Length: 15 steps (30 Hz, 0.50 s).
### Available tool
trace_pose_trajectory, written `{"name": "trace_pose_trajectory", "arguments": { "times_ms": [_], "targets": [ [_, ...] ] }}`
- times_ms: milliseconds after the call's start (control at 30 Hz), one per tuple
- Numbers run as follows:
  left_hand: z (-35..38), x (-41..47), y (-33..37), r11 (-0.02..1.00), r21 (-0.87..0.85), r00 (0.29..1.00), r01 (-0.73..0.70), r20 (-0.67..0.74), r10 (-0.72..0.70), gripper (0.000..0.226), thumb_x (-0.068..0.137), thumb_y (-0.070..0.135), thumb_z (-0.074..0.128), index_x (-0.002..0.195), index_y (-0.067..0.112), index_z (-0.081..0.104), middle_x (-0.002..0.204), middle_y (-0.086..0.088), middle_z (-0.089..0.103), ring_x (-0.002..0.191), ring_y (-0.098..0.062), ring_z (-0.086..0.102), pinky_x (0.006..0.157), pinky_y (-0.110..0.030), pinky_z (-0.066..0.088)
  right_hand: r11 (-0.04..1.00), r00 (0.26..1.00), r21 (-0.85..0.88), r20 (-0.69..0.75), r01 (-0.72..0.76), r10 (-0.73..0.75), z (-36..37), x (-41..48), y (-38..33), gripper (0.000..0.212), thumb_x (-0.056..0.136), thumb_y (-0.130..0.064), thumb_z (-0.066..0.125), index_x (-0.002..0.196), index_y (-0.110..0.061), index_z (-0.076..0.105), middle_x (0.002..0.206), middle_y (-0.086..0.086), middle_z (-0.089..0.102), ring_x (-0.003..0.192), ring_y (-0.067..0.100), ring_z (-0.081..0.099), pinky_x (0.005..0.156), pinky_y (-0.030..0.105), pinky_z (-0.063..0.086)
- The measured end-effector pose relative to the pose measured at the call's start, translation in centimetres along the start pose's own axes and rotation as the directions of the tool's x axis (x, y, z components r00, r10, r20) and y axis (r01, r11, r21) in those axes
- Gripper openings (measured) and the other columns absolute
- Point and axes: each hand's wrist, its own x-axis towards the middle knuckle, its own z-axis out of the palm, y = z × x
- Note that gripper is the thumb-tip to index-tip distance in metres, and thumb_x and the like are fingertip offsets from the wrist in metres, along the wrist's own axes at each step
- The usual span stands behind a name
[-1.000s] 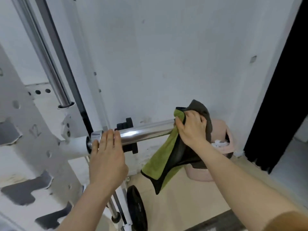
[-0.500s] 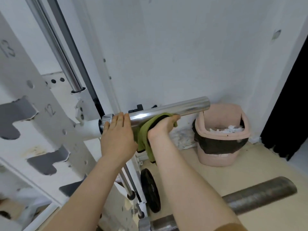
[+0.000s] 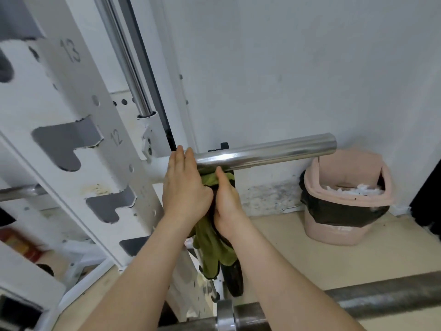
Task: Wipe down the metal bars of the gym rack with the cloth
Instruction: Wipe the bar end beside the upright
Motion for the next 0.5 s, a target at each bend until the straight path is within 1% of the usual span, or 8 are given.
{"name": "trace_pose_trajectory", "arguments": {
  "times_ms": [100,200,267,333,367,433,467,500],
  "targets": [
    [0.0,0.2,-0.7,0.98,0.194,0.999,-0.038,0.027,0.033,0.079,0.088,0.007,0.048,0.154,0.011,0.004,0.163,-0.004,0.0,0.149,-0.017,-0.003,0.116,-0.036,0.027,0.998,1.0,-0.068,-0.006,-0.003,0.003,0.6,0.1,-0.4,0.039,0.099,-0.042,0.045,0.12,-0.016,0.064,0.109,0.007,0.07,0.101,0.019,0.064,0.082,0.032,0.052],
    [0.4,-0.8,-1.0,0.942,0.325,0.997,-0.08,0.04,0.071,0.071,0.098,0.013,0.04,0.153,0.007,-0.005,0.162,-0.008,-0.007,0.149,-0.019,-0.006,0.112,-0.033,0.03,0.964,0.999,-0.266,0.042,-0.01,0.022,1.6,-0.4,-0.4,0.033,0.098,-0.038,0.044,0.114,-0.021,0.067,0.107,0.005,0.071,0.101,0.018,0.065,0.091,0.035,0.051],
    [0.7,-1.7,-1.3,0.935,0.342,0.995,-0.097,0.066,0.079,0.072,0.098,0.012,0.038,0.152,0.003,-0.009,0.161,-0.01,-0.011,0.149,-0.02,-0.008,0.115,-0.032,0.03,0.9,0.996,-0.435,0.089,0.044,-0.005,1.6,-1.2,-1.0,0.031,0.098,-0.034,0.043,0.104,-0.02,0.07,0.101,0.003,0.072,0.098,0.014,0.065,0.087,0.032,0.051],
    [0.9,-2.5,-1.8,0.946,0.3,0.99,-0.124,0.098,0.099,0.073,0.096,0.012,0.039,0.151,0.002,-0.008,0.161,-0.011,-0.009,0.149,-0.02,-0.007,0.114,-0.035,0.032,0.85,0.99,-0.51,0.108,0.133,-0.09,1.6,-1.9,-2.4,0.03,0.097,-0.029,0.045,0.087,-0.012,0.068,0.088,0.001,0.07,0.086,0.012,0.064,0.077,0.028,0.048],
    [0.8,-2.6,-1.9,0.965,0.237,0.99,-0.115,0.101,0.094,0.074,0.094,0.012,0.041,0.152,0.004,-0.005,0.162,-0.01,-0.004,0.149,-0.02,-0.003,0.113,-0.038,0.034,0.857,0.98,-0.477,0.119,0.196,-0.158,1.8,-2.0,-3.3,0.027,0.096,-0.026,0.046,0.083,-0.011,0.064,0.083,0.003,0.065,0.081,0.014,0.061,0.073,0.028,0.046],
    [0.5,-2.3,-1.8,0.995,0.07,0.996,-0.069,0.059,0.065,0.072,0.089,0.013,0.046,0.151,0.008,0.01,0.159,-0.009,0.018,0.147,-0.022,0.014,0.107,-0.044,0.04,0.85,0.946,-0.414,0.152,0.324,-0.287,3.0,-1.6,-5.2,0.02,0.095,-0.024,0.046,0.086,-0.013,0.06,0.082,0.007,0.057,0.079,0.017,0.056,0.073,0.031,0.044],
    [0.4,-2.0,-1.6,0.998,0.005,0.998,-0.058,0.025,0.058,0.069,0.087,0.013,0.048,0.149,0.009,0.017,0.155,-0.008,0.027,0.144,-0.023,0.023,0.105,-0.045,0.042,0.815,0.931,-0.45,0.166,0.366,-0.326,3.8,-0.8,-6.0,0.02,0.095,-0.027,0.046,0.086,-0.014,0.058,0.082,0.007,0.057,0.079,0.017,0.056,0.075,0.033,0.044],
    [0.2,-1.6,-1.4,0.998,-0.04,0.999,-0.05,-0.005,0.05,0.069,0.086,0.014,0.049,0.149,0.011,0.018,0.152,-0.007,0.031,0.142,-0.023,0.028,0.105,-0.046,0.042,0.737,0.923,-0.557,0.187,0.382,-0.338,4.6,0.2,-6.4,0.024,0.095,-0.03,0.045,0.084,-0.014,0.057,0.082,0.006,0.058,0.081,0.018,0.056,0.078,0.034,0.044]
  ]
}}
